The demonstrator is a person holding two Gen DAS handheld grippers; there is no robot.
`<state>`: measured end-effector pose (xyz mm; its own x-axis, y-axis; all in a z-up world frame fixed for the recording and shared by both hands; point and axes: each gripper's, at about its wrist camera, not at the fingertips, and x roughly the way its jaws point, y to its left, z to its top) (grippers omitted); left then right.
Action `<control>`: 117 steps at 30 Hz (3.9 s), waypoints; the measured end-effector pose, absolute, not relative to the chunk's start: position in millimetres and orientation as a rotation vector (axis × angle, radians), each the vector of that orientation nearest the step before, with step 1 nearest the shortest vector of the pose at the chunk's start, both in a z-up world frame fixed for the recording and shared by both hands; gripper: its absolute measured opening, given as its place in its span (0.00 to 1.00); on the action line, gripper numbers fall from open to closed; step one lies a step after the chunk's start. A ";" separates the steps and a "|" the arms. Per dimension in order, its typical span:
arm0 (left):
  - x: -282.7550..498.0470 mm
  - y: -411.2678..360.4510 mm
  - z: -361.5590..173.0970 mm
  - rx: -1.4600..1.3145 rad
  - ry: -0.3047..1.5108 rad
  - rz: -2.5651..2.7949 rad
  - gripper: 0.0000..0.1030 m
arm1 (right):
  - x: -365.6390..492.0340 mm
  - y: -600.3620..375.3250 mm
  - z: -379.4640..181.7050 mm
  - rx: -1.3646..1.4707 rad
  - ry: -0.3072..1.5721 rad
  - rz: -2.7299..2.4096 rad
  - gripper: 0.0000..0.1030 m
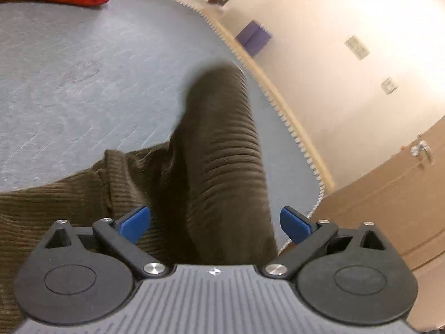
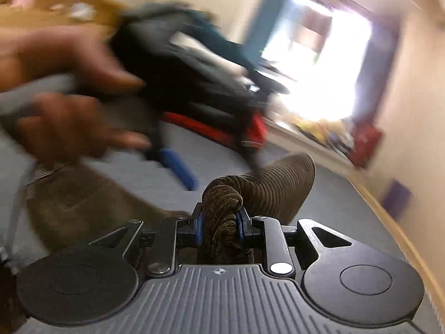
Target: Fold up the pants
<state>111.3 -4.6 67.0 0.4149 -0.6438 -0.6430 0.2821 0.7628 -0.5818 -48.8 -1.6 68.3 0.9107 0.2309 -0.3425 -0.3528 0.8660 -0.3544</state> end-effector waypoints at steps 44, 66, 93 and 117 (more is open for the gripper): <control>70.5 242.2 -38.1 -0.664 1.116 0.181 0.95 | 122.7 -11.3 -37.5 0.453 1.136 0.530 0.68; 175.2 85.5 -9.7 -0.497 0.948 0.012 0.56 | 162.3 -153.3 42.5 0.245 0.755 0.246 0.33; 53.6 -25.0 116.3 -0.111 0.810 -0.040 0.94 | 59.7 -168.8 91.1 0.121 0.644 0.104 0.92; 40.5 -61.9 37.1 -0.176 1.006 0.115 0.99 | 34.3 -127.0 42.1 0.098 0.779 0.061 0.95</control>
<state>40.5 -61.9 37.1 0.5306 0.0146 -0.8475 -0.1766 0.9798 -0.0936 34.3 -127.0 42.1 0.7105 0.0915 -0.6978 -0.0192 0.9937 0.1108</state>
